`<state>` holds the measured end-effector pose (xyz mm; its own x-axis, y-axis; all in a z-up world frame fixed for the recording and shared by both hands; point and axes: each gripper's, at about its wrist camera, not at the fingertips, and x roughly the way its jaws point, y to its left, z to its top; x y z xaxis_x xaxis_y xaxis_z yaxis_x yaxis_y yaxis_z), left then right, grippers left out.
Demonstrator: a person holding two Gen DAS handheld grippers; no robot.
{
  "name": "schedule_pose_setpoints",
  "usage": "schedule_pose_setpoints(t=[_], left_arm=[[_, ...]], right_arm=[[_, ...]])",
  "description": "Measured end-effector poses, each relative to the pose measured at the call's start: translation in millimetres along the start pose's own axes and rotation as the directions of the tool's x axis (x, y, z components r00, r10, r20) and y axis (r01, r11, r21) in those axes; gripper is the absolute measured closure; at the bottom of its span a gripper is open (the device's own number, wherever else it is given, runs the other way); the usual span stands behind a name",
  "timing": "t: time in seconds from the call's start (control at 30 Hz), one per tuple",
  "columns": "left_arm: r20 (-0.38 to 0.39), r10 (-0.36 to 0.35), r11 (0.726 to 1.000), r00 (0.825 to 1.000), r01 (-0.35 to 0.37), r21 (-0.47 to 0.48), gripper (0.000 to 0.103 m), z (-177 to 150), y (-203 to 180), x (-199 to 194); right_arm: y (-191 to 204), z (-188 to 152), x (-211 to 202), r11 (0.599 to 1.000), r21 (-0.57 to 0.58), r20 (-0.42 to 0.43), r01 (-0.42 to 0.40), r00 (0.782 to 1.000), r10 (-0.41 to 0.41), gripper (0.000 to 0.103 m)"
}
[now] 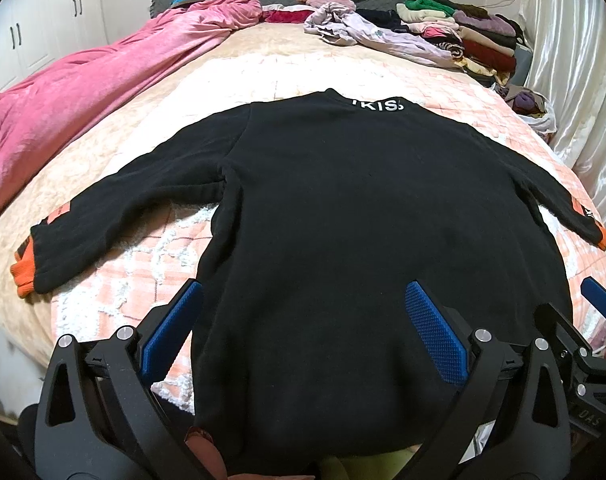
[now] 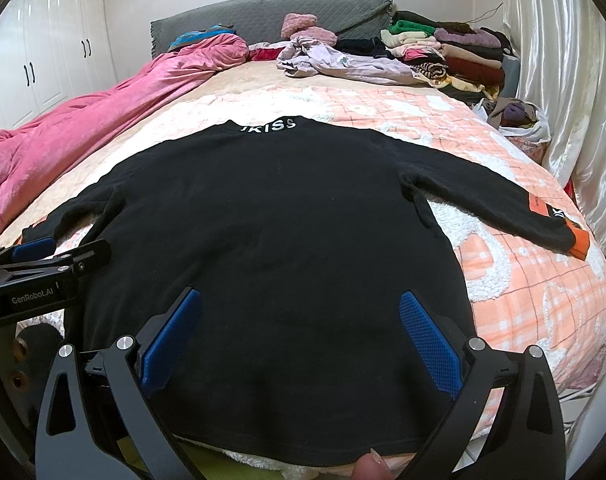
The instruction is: Fold small clothes
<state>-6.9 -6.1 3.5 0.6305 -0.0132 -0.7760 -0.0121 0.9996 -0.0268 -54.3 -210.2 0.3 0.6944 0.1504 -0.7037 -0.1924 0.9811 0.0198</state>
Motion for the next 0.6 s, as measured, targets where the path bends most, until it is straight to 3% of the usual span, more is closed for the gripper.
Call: schedule_pose_setpoints(t=[0.6], left_arm=[[-0.017, 0.002, 1.000, 1.000, -0.001, 0.029, 0.008, 7.6, -8.1, 11.6]], right_arm=[[-12.8, 8.2, 4.7, 1.000, 0.021, -0.004, 0.016, 1.000, -0.016, 0.004]])
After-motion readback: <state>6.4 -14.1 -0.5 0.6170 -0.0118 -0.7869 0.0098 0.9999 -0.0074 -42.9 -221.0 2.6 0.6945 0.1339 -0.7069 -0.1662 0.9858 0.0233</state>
